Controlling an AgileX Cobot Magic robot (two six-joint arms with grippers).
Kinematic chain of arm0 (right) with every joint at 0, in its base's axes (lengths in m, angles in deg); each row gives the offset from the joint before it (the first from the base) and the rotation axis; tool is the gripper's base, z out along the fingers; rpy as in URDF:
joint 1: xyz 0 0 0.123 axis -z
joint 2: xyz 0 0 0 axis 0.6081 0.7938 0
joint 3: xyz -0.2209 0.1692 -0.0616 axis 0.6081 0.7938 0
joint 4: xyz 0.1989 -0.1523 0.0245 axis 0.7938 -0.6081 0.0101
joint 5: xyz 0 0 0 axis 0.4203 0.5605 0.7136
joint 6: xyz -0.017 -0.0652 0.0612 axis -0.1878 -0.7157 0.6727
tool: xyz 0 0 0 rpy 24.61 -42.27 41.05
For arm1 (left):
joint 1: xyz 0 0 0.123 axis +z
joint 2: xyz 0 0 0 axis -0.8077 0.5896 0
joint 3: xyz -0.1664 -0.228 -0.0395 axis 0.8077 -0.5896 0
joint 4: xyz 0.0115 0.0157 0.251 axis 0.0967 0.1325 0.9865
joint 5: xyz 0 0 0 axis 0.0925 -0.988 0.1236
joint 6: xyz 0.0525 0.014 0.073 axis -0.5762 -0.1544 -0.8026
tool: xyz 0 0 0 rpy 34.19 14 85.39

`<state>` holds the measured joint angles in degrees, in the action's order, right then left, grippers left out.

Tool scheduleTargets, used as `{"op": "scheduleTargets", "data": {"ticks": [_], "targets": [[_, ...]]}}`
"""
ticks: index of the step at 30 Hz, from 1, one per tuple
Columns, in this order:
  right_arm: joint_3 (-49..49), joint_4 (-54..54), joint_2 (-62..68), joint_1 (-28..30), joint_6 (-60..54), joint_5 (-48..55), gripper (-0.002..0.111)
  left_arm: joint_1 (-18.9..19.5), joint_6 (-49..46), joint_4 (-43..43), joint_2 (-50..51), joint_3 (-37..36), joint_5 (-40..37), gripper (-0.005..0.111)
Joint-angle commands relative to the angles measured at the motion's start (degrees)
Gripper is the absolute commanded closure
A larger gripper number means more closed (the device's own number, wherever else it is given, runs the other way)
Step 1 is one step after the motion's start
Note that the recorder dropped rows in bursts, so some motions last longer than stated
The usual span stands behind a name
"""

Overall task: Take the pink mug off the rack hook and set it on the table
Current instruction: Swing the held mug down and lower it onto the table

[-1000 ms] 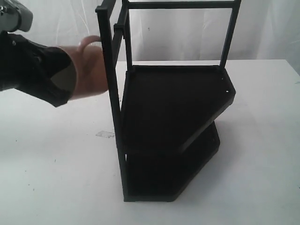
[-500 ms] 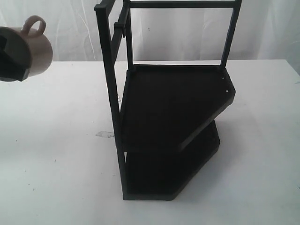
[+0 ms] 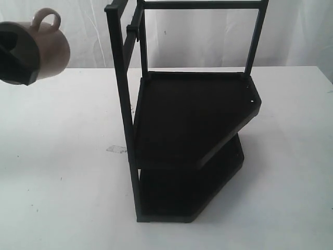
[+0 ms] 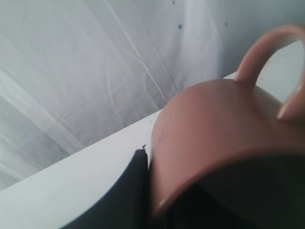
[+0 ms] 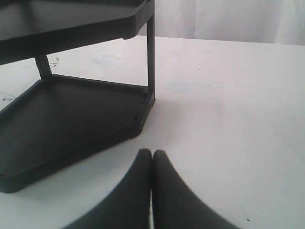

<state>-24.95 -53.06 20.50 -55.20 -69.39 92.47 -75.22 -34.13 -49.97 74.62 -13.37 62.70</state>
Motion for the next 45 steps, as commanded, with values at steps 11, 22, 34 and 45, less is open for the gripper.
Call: {"op": "scheduleTargets", "data": {"ticks": [11,22,34,45], "targets": [[0.3,0.2,-0.2,0.2,0.5,-0.2,0.108,0.0,0.9,1.4,-5.8,-5.1,-10.3,0.107],[0.3,0.0,-0.2,0.2,2.7,-0.2,0.108,0.1,43.9,22.0,-8.9,-18.7,-29.5,0.107],[0.3,0.0,-0.2,0.2,2.7,-0.2,0.108,0.1,34.6,25.1,-10.5,-20.0,-35.7,0.107],[0.3,0.0,-0.2,0.2,2.7,-0.2,0.108,2.1,97.6,89.1,-10.3,-14.2,-50.7,0.107]]}}
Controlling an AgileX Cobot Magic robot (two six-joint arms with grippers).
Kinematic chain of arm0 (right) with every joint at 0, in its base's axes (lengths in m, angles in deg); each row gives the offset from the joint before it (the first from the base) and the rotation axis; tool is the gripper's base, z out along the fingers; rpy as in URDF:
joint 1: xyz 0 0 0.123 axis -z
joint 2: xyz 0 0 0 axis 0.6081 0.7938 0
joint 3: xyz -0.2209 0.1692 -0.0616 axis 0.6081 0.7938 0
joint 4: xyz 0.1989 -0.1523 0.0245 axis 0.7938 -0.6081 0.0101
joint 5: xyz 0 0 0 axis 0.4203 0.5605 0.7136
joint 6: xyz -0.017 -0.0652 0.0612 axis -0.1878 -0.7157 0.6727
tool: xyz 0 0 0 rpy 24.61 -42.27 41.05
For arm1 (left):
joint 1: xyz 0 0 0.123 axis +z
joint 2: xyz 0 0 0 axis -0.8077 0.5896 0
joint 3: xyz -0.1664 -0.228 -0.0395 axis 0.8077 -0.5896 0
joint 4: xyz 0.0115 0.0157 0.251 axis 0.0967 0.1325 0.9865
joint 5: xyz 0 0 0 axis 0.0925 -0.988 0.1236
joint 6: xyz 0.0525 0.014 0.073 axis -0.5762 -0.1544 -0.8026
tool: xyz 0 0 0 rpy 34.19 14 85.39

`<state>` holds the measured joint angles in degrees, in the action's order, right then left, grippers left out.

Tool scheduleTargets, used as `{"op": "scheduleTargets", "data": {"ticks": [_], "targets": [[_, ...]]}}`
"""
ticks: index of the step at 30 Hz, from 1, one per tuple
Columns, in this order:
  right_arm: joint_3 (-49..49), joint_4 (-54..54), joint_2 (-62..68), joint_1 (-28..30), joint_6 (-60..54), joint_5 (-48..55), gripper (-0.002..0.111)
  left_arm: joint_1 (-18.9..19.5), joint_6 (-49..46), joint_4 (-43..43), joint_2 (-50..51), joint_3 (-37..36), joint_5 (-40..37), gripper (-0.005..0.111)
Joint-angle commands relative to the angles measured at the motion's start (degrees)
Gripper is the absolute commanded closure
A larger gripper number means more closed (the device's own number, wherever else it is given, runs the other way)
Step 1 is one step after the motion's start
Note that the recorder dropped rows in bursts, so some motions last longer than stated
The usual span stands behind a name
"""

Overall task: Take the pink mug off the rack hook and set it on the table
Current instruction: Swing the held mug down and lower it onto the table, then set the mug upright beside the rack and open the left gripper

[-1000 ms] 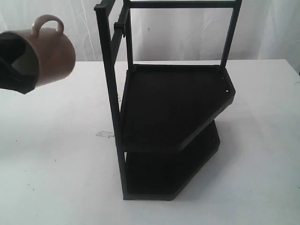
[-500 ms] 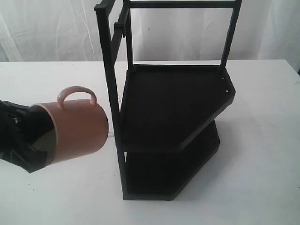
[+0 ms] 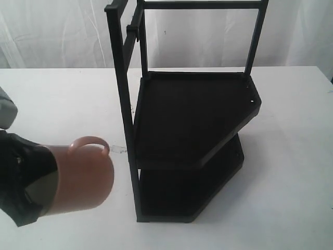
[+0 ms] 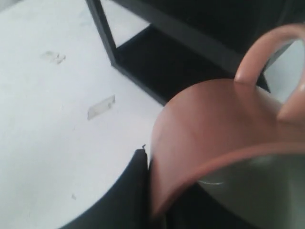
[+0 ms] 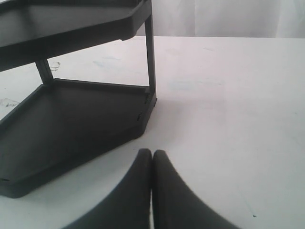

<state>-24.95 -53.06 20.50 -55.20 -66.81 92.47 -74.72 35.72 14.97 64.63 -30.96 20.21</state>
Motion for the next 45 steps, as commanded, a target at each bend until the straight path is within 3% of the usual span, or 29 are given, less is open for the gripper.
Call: {"op": "scheduleTargets", "data": {"ticks": [1,7,12,25,33,45], "targets": [[0.3,0.0,-0.2,0.2,0.1,-0.2,0.108,2.0,32.5,28.8,-0.3,4.6,-10.5,0.107],[0.3,0.0,-0.2,0.2,0.1,-0.2,0.108,2.4,48.1,44.3,0.9,11.2,-21.7,0.107],[0.3,0.0,-0.2,0.2,0.1,-0.2,0.108,2.4,47.4,43.9,7.0,17.7,-30.4,0.107],[0.3,0.0,-0.2,0.2,0.1,-0.2,0.108,2.4,41.0,42.8,27.4,28.6,-33.5,0.107],[0.3,0.0,-0.2,0.2,0.1,-0.2,0.108,2.4,41.2,42.6,39.1,37.0,-31.4,0.107],[0.3,0.0,-0.2,0.2,0.1,-0.2,0.108,2.4,41.3,42.7,47.3,42.7,-27.8,0.107]]}}
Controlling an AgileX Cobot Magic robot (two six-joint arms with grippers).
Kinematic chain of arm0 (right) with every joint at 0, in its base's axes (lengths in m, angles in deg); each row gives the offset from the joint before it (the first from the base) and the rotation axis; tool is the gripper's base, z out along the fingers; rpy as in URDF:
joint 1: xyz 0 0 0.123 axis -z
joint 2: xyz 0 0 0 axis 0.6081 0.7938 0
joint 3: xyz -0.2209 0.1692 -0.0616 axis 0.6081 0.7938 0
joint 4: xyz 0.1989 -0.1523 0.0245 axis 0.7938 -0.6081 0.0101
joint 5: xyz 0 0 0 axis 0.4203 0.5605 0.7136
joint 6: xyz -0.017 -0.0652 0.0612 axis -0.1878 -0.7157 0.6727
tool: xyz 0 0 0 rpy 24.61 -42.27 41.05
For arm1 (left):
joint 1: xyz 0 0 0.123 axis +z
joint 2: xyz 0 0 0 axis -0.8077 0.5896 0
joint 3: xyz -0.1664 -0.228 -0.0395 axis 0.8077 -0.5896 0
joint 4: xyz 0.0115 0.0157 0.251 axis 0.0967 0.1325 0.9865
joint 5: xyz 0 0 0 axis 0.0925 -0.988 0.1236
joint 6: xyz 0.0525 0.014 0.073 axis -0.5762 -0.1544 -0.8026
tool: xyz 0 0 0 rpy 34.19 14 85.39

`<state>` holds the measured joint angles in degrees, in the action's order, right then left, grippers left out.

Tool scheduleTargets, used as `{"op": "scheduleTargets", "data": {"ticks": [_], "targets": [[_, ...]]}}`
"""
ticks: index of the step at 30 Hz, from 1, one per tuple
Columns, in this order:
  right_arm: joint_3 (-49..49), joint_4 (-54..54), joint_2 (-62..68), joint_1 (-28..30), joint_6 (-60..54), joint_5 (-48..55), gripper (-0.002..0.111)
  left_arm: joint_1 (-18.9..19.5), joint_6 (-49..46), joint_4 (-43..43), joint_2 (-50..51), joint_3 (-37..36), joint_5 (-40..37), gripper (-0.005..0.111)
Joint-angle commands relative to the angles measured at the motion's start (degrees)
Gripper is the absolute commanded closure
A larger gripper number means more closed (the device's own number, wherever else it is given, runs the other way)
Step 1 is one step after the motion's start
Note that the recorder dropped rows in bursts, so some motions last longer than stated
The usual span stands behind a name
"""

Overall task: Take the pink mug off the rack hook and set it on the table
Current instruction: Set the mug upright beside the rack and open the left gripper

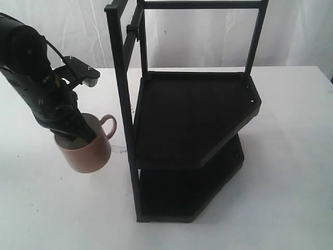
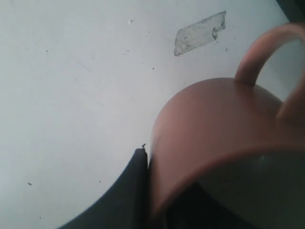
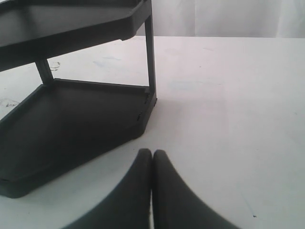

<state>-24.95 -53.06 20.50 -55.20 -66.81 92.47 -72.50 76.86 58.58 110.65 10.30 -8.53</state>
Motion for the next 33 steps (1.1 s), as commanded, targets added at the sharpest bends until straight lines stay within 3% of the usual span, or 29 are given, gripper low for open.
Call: {"op": "scheduleTargets", "data": {"ticks": [1,33], "targets": [[0.3,0.0,-0.2,0.2,0.1,-0.2,0.108,0.2,0.2,-0.9,2.1,1.9,1.1,0.107],[0.3,0.0,-0.2,0.2,0.1,-0.2,0.108,0.2,1.2,-0.3,9.8,2.7,6.0,0.107]]}}
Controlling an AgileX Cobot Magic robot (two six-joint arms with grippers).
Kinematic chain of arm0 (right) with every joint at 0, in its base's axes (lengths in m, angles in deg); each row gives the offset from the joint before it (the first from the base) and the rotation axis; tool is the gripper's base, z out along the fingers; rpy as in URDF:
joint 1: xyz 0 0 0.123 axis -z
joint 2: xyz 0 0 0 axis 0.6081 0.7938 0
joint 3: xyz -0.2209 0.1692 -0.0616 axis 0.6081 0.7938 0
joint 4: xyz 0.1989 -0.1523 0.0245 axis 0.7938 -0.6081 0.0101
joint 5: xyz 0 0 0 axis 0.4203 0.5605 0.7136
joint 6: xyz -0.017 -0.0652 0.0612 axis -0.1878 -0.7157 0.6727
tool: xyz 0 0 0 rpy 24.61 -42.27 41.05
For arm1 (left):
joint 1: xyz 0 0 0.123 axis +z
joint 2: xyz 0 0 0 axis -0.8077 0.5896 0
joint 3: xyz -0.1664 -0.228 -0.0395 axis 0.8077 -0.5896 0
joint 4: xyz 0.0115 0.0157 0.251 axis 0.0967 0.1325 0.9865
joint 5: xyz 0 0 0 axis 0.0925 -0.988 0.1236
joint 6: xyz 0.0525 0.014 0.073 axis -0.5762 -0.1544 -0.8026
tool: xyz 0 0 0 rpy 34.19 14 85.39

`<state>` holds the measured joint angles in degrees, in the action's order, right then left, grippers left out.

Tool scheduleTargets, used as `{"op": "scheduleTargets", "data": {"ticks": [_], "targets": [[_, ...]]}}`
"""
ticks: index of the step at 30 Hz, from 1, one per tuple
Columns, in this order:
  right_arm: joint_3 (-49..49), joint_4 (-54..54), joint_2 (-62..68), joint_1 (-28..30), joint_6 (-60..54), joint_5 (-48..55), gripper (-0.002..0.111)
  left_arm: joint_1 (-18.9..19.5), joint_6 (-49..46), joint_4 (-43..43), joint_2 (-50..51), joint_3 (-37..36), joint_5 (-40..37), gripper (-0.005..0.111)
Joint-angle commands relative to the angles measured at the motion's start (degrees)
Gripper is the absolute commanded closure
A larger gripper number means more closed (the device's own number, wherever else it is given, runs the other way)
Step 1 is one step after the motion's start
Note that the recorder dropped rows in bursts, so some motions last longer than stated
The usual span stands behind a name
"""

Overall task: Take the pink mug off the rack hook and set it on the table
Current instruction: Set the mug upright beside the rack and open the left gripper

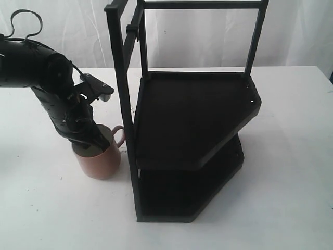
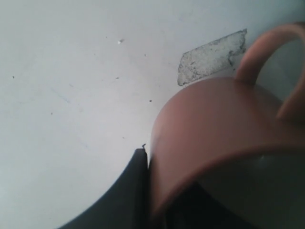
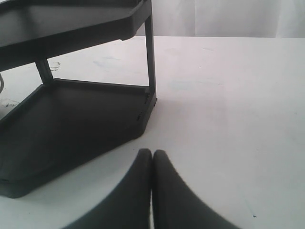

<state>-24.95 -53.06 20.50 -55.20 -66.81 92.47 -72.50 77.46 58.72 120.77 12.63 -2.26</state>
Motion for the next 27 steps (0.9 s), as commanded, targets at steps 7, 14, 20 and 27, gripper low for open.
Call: {"op": "scheduleTargets", "data": {"ticks": [7,14,20,27], "targets": [[0.3,0.1,-0.2,0.2,0.1,-0.2,0.108,0.2,0.6,-0.5,-0.4,0.3,-0.5,0.102],[0.3,0.1,-0.2,0.2,0.1,-0.2,0.108,0.2,0.6,-0.5,-0.4,0.3,-0.6,0.078],[0.3,0.1,-0.2,0.2,0.1,-0.2,0.108,0.2,0.6,-0.6,-0.9,0.3,-0.5,0.067],[0.3,0.1,-0.2,0.2,0.1,-0.2,0.108,0.2,0.6,-0.6,-4.3,0.3,-0.4,0.061]]}}
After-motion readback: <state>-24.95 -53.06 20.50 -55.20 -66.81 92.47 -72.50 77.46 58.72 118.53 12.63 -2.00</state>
